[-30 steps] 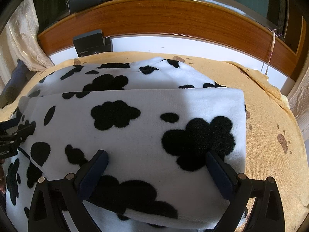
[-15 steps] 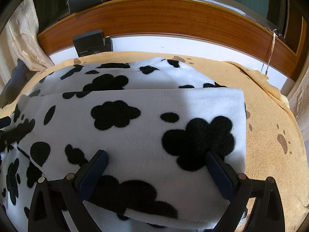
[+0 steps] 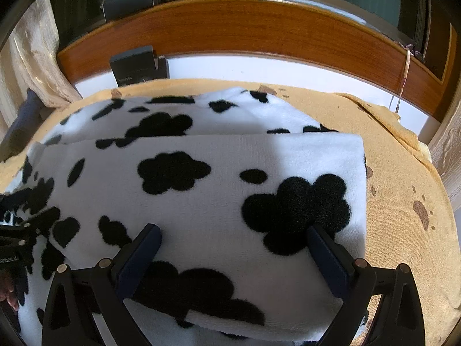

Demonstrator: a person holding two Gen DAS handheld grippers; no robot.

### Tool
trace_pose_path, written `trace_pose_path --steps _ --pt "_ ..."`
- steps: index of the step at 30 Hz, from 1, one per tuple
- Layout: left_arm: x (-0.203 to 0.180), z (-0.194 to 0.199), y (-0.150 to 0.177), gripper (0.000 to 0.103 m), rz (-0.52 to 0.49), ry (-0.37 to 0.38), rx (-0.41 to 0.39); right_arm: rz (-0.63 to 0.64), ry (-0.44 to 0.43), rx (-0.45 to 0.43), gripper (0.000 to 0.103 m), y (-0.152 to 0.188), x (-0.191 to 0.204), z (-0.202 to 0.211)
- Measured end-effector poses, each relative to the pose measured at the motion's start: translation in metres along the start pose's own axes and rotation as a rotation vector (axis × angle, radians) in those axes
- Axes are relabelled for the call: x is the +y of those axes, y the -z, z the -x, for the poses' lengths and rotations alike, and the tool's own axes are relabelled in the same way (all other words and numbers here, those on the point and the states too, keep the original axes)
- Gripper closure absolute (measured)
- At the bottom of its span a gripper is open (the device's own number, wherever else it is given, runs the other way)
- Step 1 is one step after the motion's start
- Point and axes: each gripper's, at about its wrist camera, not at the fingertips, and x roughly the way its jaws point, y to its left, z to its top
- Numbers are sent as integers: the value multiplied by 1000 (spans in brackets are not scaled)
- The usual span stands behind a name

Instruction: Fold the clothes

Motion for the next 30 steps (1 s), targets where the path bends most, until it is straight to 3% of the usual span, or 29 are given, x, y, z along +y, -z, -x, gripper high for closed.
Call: trace_pose_path --steps 1,4,6,9,15,21,25,30 --pt "0 0 0 0 0 0 -1 -14 -17 -31 1 0 -2 6" --pt "0 0 -1 0 1 0 0 -51 -86 -269 1 1 -10 50" --pt "0 0 0 0 2 -1 -1 -6 -34 -439 1 6 -1 81" --pt "0 0 0 0 2 -2 -2 65 16 -517 1 12 18 96" --pt "-1 5 2 0 18 -14 -8 100 42 -425 1 9 29 78" --pt "-11 29 8 0 34 -32 -52 70 24 -406 1 11 21 74" --pt "-22 35 3 0 -41 -112 -87 85 22 -413 1 11 25 76" --pt "-13 12 -5 0 21 -98 -18 92 22 -409 1 11 26 75"
